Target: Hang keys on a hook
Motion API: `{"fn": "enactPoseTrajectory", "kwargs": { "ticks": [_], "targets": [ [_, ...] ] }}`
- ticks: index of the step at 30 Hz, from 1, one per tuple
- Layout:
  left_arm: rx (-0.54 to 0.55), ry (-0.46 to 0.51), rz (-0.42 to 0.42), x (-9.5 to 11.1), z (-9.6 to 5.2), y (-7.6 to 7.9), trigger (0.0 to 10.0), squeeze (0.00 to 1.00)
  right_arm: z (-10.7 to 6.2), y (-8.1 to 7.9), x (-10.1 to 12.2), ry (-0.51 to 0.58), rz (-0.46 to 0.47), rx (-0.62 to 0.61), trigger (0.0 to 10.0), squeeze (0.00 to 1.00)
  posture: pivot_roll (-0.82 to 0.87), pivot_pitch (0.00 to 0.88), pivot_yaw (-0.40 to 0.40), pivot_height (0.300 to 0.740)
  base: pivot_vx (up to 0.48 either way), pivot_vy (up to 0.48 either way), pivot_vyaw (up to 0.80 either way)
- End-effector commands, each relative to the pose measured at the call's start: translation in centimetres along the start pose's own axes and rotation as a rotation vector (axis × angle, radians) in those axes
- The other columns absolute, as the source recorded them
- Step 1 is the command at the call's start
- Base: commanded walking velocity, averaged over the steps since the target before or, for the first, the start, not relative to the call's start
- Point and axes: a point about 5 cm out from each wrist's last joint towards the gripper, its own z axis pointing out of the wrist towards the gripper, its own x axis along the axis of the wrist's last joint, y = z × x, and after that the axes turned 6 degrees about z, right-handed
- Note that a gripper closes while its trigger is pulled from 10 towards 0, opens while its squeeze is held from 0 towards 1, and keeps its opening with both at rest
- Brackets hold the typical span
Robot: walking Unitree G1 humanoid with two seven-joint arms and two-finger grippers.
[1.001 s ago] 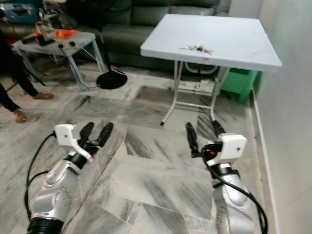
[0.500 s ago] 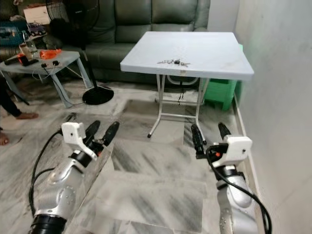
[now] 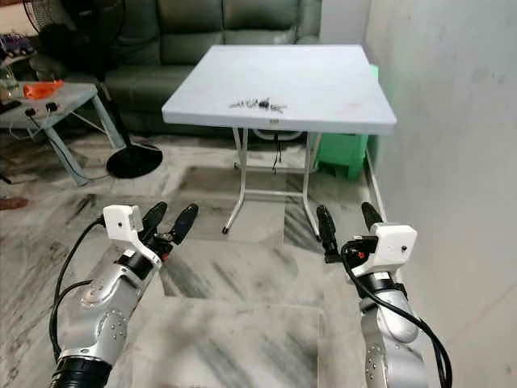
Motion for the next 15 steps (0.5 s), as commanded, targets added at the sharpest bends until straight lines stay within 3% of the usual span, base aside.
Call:
{"fn": "enactPoseTrajectory", "kwargs": {
  "ticks": [1,15],
  "targets": [
    [0.023,0.001,0.022,0.36,-0.18,-0.79,10.0,0.00,0.36,-0.76,-0.07,0.002,0.013,0.028,10.0,0.00,-0.05,0.000,0.024,0.740,0.356,0.000,0.00],
    [0.016,0.000,0.030,0.36,-0.05,-0.65,10.0,0.00,0.50,-0.90,-0.17,-0.013,-0.035,0.049,10.0,0.00,-0.05,0.000,0.022,0.740,0.354,0.000,0.00]
  ]
}}
